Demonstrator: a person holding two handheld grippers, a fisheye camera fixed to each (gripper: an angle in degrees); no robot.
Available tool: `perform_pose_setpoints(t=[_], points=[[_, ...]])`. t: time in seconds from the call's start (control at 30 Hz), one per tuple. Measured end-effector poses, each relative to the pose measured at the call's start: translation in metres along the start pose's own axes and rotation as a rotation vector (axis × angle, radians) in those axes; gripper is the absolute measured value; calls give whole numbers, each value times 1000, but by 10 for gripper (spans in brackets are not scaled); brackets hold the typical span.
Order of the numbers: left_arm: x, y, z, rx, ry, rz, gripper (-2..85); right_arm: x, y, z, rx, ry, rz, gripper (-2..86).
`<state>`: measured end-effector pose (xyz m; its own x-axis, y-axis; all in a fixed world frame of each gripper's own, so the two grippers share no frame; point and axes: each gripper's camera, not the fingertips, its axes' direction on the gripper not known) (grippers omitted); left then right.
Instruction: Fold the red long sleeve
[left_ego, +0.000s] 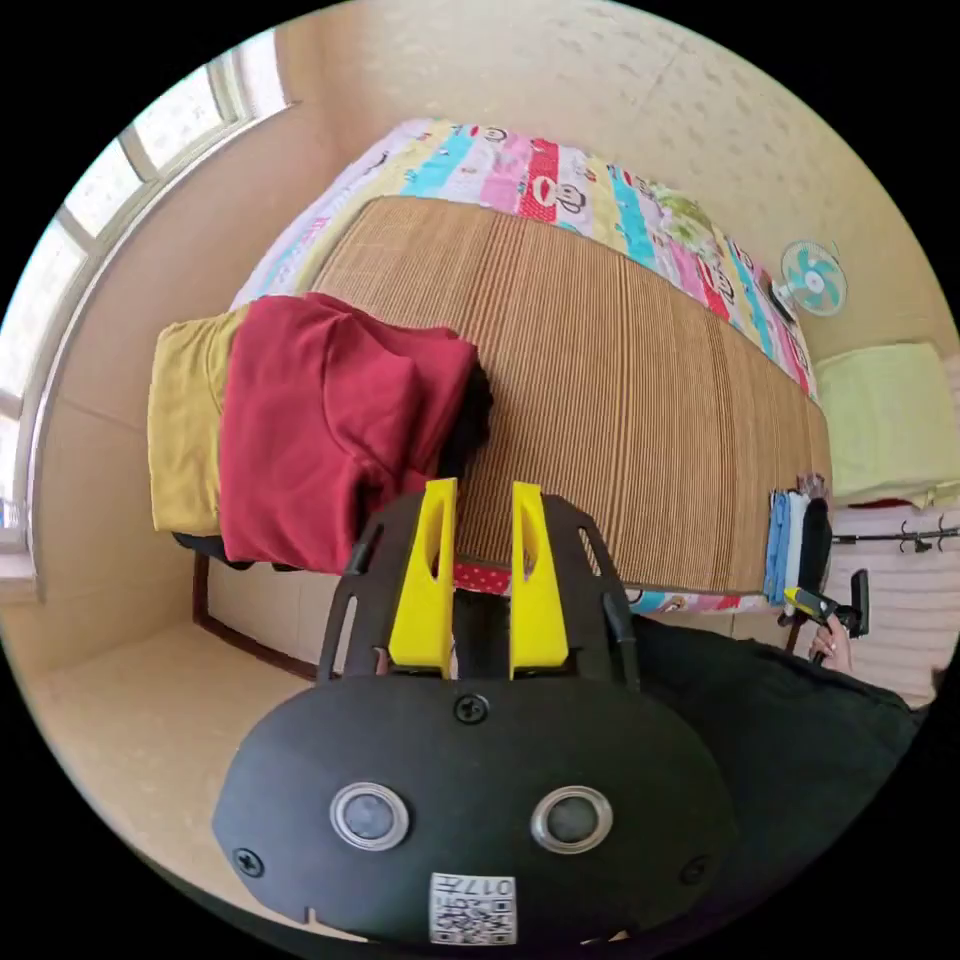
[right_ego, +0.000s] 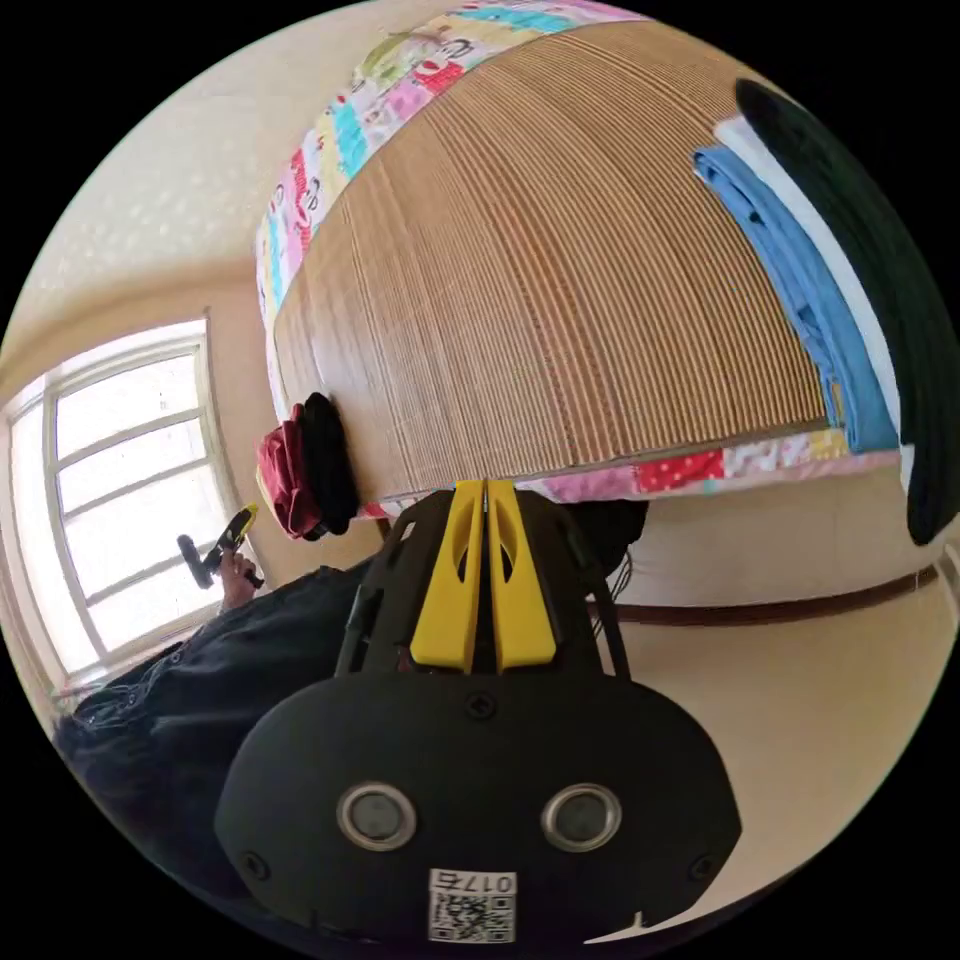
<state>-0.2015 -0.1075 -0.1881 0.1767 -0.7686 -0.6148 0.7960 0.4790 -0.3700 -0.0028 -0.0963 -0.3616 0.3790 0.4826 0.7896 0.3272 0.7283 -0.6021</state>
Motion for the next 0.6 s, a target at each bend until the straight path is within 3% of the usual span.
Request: perform_pose_setpoints(t=[0.17,0.23,0.27,0.37,0.4,0.53,0.6], points=[[-53,6,40,-12,3,-67,112,-125,-44,24,-46,117,-257,4],[-76,21,107,-262,-36,-135,100,-165,-41,37,-55,88,-319,4],[-81,28,119,-290,-38,-152,96,-188,-33,47,-73,57,-367,4],[-110,58,122,-275,112,-245,67,-225,2,68,-120,30,-461,5],[-122,67,115,-262,236,-222,57,-230,20,71,-120,18,-486,5],[-156,109,35,35,749,15,47,-219,73,54,-75,-119,-575,8],[-158,129,-13,187,873,123,45,-208,103,30,-49,-240,-659,14]])
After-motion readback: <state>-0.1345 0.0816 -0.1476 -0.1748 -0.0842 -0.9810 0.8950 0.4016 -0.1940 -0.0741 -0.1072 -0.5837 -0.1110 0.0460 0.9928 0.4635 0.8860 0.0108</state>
